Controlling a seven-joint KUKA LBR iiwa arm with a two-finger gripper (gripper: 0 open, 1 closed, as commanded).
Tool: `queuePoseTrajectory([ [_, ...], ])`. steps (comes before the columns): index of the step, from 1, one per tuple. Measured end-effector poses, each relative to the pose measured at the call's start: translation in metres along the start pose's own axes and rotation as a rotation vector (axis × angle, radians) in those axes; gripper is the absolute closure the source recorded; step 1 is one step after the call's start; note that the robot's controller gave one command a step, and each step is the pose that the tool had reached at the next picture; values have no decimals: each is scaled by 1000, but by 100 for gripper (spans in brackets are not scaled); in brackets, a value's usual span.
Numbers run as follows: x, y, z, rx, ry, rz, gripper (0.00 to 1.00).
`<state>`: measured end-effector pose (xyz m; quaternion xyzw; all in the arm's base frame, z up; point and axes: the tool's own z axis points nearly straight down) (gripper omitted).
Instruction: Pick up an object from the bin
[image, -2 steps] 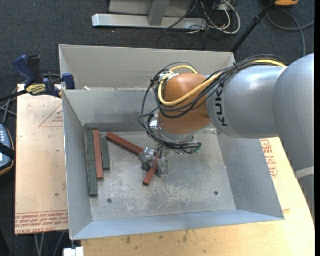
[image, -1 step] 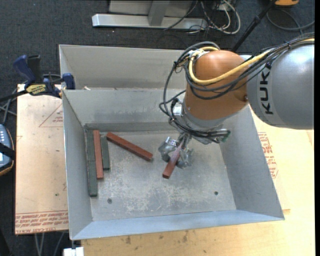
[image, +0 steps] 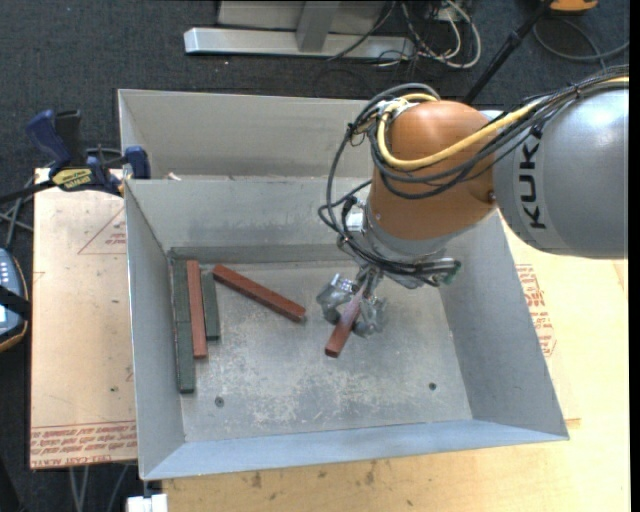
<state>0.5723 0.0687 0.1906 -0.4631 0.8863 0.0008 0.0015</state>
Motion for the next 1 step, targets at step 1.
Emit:
queuePoseTrajectory([
  [1,15,13,-43,-7,5,-3,100],
])
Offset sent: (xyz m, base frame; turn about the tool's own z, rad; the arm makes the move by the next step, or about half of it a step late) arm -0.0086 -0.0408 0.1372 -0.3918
